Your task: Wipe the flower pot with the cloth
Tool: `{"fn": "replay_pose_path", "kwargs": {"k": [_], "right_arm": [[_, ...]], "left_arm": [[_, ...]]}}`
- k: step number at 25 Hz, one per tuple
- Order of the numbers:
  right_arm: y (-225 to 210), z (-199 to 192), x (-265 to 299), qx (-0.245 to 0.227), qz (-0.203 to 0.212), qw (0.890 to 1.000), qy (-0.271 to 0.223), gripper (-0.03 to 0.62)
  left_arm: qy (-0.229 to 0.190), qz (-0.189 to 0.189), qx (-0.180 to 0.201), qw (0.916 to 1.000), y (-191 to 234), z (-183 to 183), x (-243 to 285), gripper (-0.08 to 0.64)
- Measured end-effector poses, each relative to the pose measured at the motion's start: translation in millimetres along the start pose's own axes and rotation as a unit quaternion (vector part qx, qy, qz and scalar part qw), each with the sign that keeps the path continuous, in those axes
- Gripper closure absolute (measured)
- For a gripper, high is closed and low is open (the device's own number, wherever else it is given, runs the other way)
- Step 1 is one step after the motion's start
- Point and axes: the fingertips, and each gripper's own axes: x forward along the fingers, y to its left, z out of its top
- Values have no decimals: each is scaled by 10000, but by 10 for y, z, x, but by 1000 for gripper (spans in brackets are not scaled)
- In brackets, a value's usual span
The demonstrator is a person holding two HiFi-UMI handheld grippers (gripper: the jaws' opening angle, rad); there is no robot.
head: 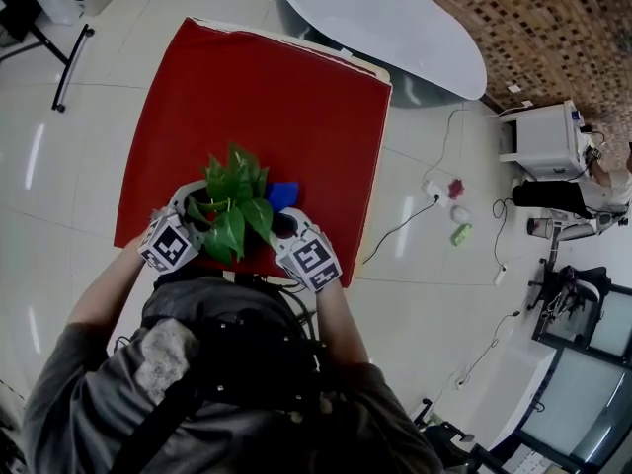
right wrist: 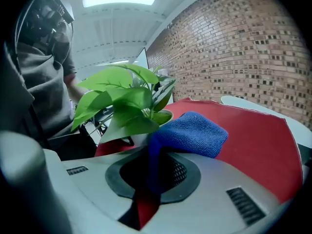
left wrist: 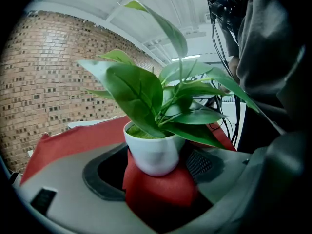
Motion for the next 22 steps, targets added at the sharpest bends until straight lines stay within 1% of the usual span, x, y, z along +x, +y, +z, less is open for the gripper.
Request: {"fn": "replay_pose_path", "kwargs": {"k": [4, 10, 12, 16, 18, 20, 22], "right_arm": [[242, -132, -37, 47, 81, 10000, 32, 528], [326, -189, -108, -39, 257, 9995, 163, 526], [287, -180, -151, -53, 140, 9998, 143, 526], [75, -136, -201, -127, -356, 9993, 63, 526], [-46, -147, -197, -178, -530, 9984, 94, 526], [-135, -154, -156, -224, -565, 9980, 154, 526], [-136, -133, -107, -273, -435, 9985, 198, 526]], "left_arm": [[-33, -26, -14, 10000, -61, -38, 10, 155], [-6, 16, -48, 10000, -43, -15, 86, 152], [49, 94, -92, 9999, -41, -18, 78, 152], [104, 360, -235, 9990, 1, -37, 15, 149], [155, 496, -287, 9982, 14, -67, -32, 149], [211, 667, -386, 9968, 45, -108, -106, 149], [245, 843, -516, 9948, 71, -132, -196, 149]]}}
